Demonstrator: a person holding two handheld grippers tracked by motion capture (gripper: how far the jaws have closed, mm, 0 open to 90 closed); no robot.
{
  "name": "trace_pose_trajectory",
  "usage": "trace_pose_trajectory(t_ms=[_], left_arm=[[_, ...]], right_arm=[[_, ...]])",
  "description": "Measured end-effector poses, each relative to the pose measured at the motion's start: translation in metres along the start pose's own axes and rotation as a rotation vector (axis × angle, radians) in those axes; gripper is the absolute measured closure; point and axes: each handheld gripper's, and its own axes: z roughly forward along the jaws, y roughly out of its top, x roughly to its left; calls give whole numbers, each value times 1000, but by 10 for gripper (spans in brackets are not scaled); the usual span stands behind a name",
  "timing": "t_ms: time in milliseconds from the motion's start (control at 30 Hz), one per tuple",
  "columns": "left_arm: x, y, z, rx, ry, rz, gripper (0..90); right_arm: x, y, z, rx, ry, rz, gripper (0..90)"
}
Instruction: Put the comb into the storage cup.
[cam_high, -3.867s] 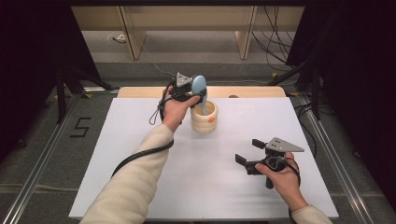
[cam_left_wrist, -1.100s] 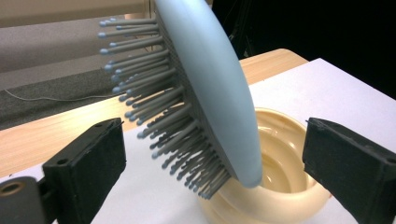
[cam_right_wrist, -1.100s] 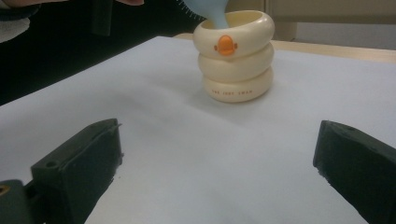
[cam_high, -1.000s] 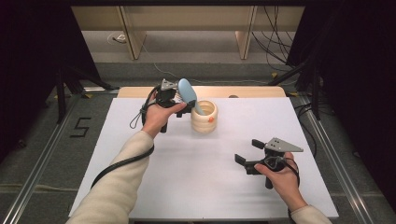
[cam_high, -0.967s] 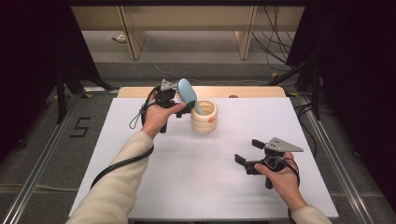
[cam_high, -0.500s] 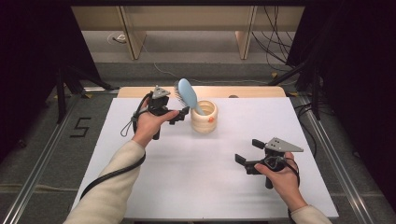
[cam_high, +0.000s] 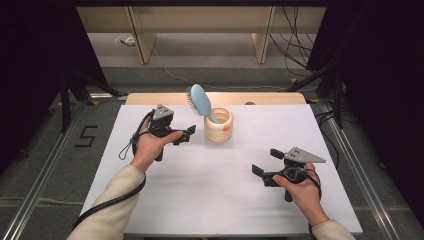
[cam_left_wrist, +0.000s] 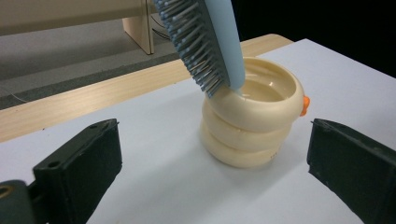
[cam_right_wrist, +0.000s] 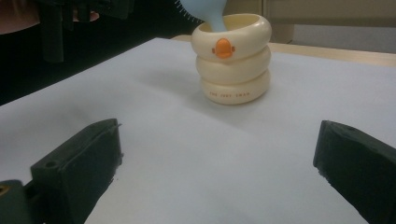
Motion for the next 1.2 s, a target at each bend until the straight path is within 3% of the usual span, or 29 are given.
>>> trace_pose_trajectory(t_ms=[633, 1200], left_arm=[[-10, -31, -22, 25, -56, 27, 25], [-13, -59, -42, 33, -64, 48, 50]], right_arm=[[-2, 1, -2, -4, -8, -1, 19], [-2, 1, -3, -5, -6, 1, 19]])
